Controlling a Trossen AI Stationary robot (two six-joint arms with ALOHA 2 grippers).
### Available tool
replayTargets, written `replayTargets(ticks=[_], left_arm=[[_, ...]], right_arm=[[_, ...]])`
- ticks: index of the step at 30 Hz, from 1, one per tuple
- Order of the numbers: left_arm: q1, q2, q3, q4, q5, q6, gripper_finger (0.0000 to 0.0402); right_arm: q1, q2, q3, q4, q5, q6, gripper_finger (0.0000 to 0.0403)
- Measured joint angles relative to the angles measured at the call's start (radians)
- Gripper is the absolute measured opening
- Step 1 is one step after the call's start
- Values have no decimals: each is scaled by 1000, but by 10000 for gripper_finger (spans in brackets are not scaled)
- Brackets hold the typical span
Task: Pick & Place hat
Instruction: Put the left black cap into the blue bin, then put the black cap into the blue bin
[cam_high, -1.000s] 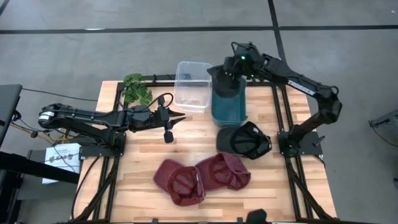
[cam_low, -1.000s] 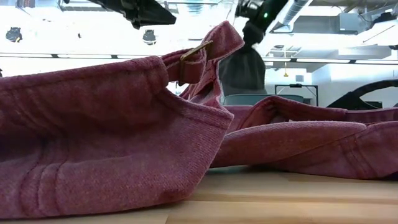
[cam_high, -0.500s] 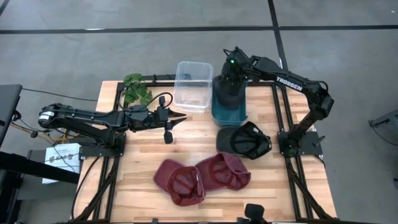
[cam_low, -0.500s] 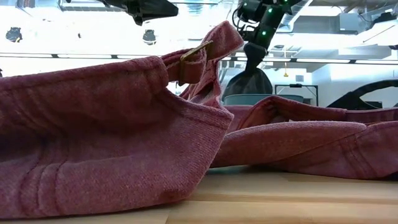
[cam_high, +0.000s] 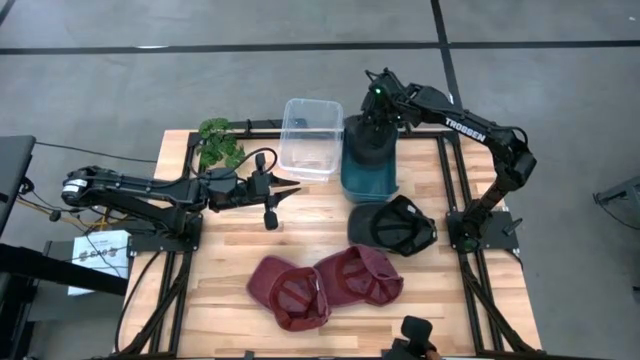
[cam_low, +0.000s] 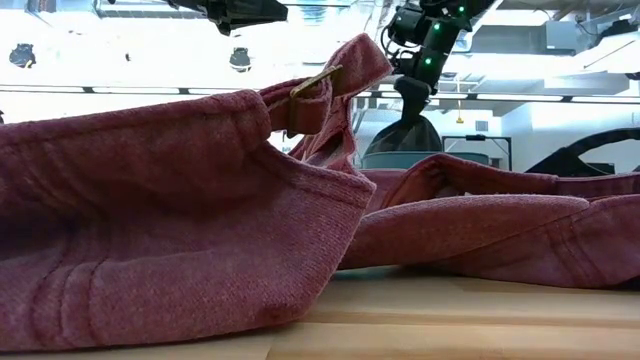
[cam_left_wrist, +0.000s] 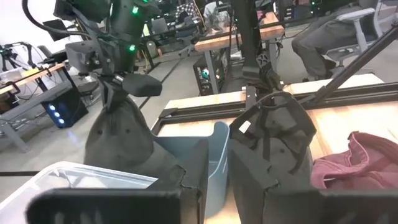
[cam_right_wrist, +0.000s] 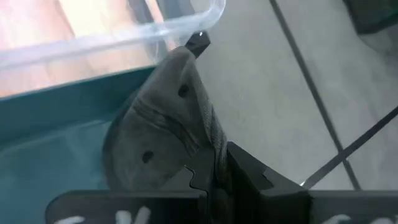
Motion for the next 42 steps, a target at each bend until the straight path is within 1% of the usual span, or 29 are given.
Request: replayTargets(ticks=[3, 6, 8, 11, 15, 18, 21, 24, 26, 29, 34, 38, 42], left_arm=[[0, 9, 0, -3, 0, 0, 59], [0, 27, 0, -4, 0, 0, 59], [0, 38, 0, -2, 0, 0, 59], [0, 55, 0, -4, 0, 0, 59], [0, 61, 0, -2, 0, 0, 59], [0, 61, 0, -2, 0, 0, 59], [-3, 61, 0, -2, 0, -3, 59], [-8, 61, 0, -2, 0, -4, 59], [-17, 61, 0, -2, 7, -6, 59], [-28, 61, 0, -2, 56, -7, 59], [-65, 68, 0, -1, 150, -7, 59], [-119, 127, 0, 2, 158, 3, 59], [-162, 216, 0, 33, 157, -15, 59]], right_arm=[[0, 0, -4, -9, -27, 1, 20], [3, 0, -4, -3, -26, 1, 24], [12, 0, -4, -1, -24, -5, 40], [21, 0, -4, 1, -10, -7, 76], [39, 0, -4, -9, 68, -28, 128], [55, -8, 4, -53, 163, -45, 158], [80, -43, 16, -98, 269, -27, 170], [116, -101, 16, -143, 309, -23, 171], [148, -151, 16, -173, 317, -9, 167], [207, -234, 17, -204, 314, 55, 157], [355, -339, 3, -303, 312, 251, 144], [520, -385, -58, -351, 271, 400, 140], [699, -388, -134, -396, 217, 566, 145]])
